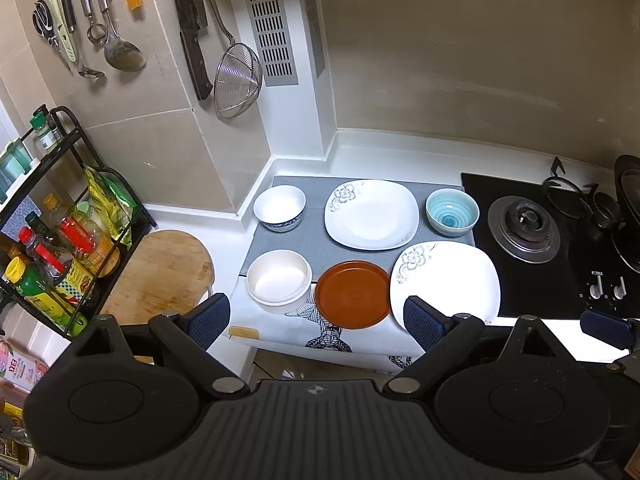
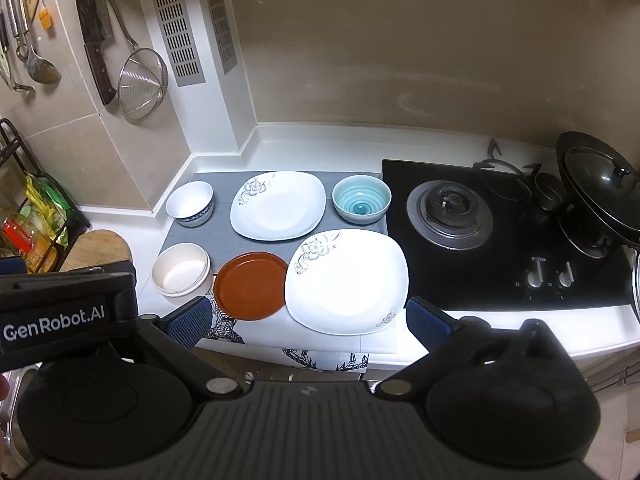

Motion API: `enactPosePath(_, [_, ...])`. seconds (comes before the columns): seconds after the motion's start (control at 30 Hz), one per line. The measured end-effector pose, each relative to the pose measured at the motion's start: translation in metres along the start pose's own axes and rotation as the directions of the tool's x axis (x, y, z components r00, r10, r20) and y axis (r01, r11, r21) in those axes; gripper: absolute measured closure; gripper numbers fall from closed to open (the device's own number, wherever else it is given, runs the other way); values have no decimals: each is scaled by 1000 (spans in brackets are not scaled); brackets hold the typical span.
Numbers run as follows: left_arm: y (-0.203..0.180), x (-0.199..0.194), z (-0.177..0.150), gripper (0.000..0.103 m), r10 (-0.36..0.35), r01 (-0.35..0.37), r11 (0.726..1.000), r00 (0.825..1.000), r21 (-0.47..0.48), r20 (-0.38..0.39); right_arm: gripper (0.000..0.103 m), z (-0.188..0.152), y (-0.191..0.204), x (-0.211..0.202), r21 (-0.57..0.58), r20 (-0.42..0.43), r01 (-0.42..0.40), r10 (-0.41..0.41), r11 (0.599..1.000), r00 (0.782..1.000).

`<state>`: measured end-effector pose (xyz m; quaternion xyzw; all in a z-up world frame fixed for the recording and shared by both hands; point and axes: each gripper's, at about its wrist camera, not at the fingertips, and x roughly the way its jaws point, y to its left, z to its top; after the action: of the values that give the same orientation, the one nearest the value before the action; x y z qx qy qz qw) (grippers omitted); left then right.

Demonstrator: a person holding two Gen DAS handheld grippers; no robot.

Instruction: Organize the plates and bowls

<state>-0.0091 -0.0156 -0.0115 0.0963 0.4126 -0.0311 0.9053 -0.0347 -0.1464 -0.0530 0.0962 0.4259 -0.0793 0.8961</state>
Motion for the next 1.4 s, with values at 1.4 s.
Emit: enactPosePath(1.4, [-44,3,-14,4,8,-7,999,1000,34,-22,0,-17,-48,6,21,-28,2,-1,1000,1000])
